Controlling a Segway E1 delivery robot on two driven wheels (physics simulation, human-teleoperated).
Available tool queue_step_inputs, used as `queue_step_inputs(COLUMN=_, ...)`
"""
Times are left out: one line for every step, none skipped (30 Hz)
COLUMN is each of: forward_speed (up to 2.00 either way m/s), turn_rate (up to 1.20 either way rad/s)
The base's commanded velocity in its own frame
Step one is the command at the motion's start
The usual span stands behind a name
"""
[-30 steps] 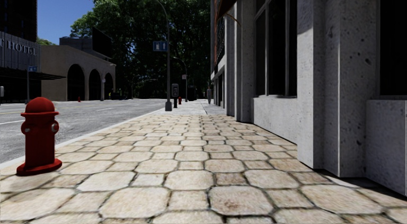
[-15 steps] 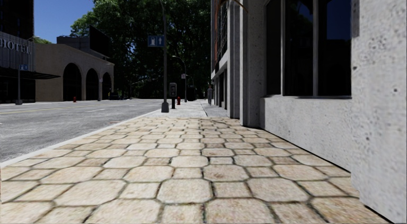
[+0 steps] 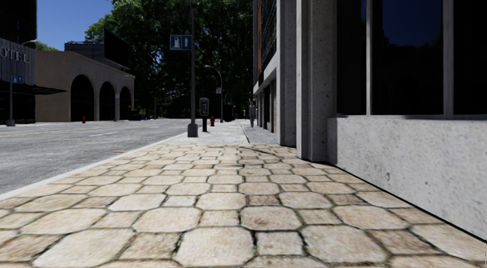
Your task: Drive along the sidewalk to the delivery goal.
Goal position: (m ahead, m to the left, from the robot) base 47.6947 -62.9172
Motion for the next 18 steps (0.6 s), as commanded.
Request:
queue_step_inputs(forward_speed=2.0, turn_rate=0.0)
queue_step_inputs(forward_speed=2.0, turn_rate=0.0)
queue_step_inputs(forward_speed=2.0, turn_rate=0.0)
queue_step_inputs(forward_speed=2.0, turn_rate=0.0)
queue_step_inputs(forward_speed=2.0, turn_rate=0.0)
queue_step_inputs(forward_speed=2.0, turn_rate=0.0)
queue_step_inputs(forward_speed=2.0, turn_rate=0.0)
queue_step_inputs(forward_speed=2.0, turn_rate=0.0)
queue_step_inputs(forward_speed=2.0, turn_rate=0.0)
queue_step_inputs(forward_speed=2.0, turn_rate=0.0)
queue_step_inputs(forward_speed=2.0, turn_rate=0.0)
queue_step_inputs(forward_speed=2.0, turn_rate=0.0)
queue_step_inputs(forward_speed=2.0, turn_rate=0.0)
queue_step_inputs(forward_speed=2.0, turn_rate=0.0)
queue_step_inputs(forward_speed=2.0, turn_rate=0.0)
queue_step_inputs(forward_speed=2.0, turn_rate=0.0)
queue_step_inputs(forward_speed=2.0, turn_rate=0.0)
queue_step_inputs(forward_speed=2.0, turn_rate=0.0)
